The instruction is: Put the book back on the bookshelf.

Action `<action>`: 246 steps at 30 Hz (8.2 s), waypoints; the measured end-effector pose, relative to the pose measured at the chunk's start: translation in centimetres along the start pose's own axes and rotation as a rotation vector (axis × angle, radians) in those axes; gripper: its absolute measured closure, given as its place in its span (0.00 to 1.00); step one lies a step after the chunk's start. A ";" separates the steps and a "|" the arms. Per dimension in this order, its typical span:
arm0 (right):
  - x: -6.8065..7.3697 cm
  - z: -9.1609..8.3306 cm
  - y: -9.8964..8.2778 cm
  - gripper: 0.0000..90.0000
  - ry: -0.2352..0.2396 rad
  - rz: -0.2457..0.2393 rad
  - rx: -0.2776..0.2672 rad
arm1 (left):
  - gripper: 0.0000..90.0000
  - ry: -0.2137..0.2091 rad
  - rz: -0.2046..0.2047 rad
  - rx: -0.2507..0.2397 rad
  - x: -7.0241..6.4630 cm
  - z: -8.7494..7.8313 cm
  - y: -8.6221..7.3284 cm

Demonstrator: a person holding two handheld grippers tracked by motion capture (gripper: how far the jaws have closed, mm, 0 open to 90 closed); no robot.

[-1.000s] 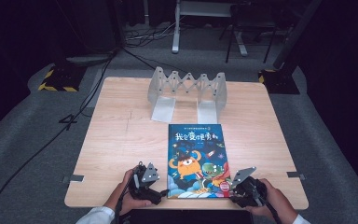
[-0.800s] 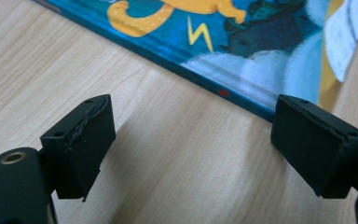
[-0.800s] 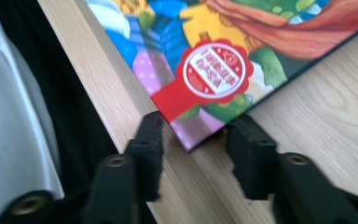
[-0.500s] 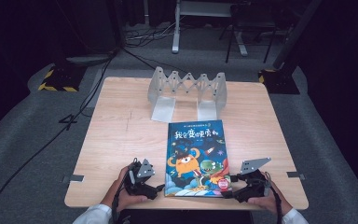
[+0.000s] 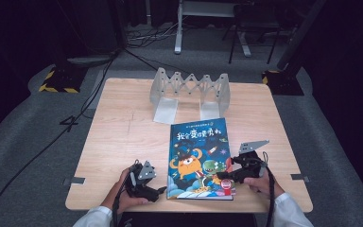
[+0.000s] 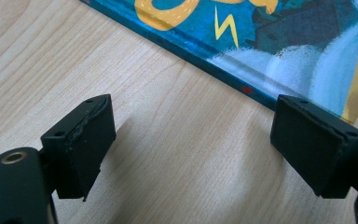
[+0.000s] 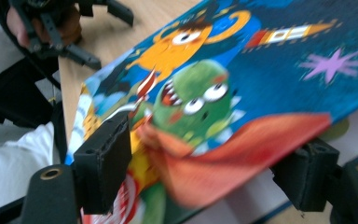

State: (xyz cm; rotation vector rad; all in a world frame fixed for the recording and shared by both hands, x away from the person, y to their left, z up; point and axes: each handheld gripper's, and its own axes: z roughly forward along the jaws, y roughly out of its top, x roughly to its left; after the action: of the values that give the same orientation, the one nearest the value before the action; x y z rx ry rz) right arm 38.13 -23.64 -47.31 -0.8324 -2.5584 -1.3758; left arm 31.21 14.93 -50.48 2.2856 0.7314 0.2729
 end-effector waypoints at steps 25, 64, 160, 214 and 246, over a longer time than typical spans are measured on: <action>1.5 -0.1 1.3 0.51 -0.004 -0.124 -0.161 | 0.16 -0.005 0.003 0.001 0.1 0.0 0.0; 5.7 -3.0 0.0 0.51 -0.172 -0.409 -0.268 | 0.13 -0.336 -0.045 -0.037 0.7 3.6 5.2; 2.2 -10.8 -4.7 0.43 -0.338 -0.188 -0.408 | 0.92 -0.323 0.248 -0.363 -3.1 2.6 8.7; 2.6 -6.2 -4.5 0.53 -0.374 -0.232 -0.321 | 0.89 -0.281 0.181 -0.573 -3.5 1.3 10.0; -2.0 -6.6 -7.5 0.44 -0.517 -0.001 -0.143 | 0.92 -0.152 0.205 -0.555 -3.0 0.6 11.6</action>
State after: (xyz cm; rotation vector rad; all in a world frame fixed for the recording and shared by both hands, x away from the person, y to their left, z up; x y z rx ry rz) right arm 34.94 -33.03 -49.65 -1.3684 -2.8384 -1.5202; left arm 33.91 6.01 -42.89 1.8223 0.2918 0.3437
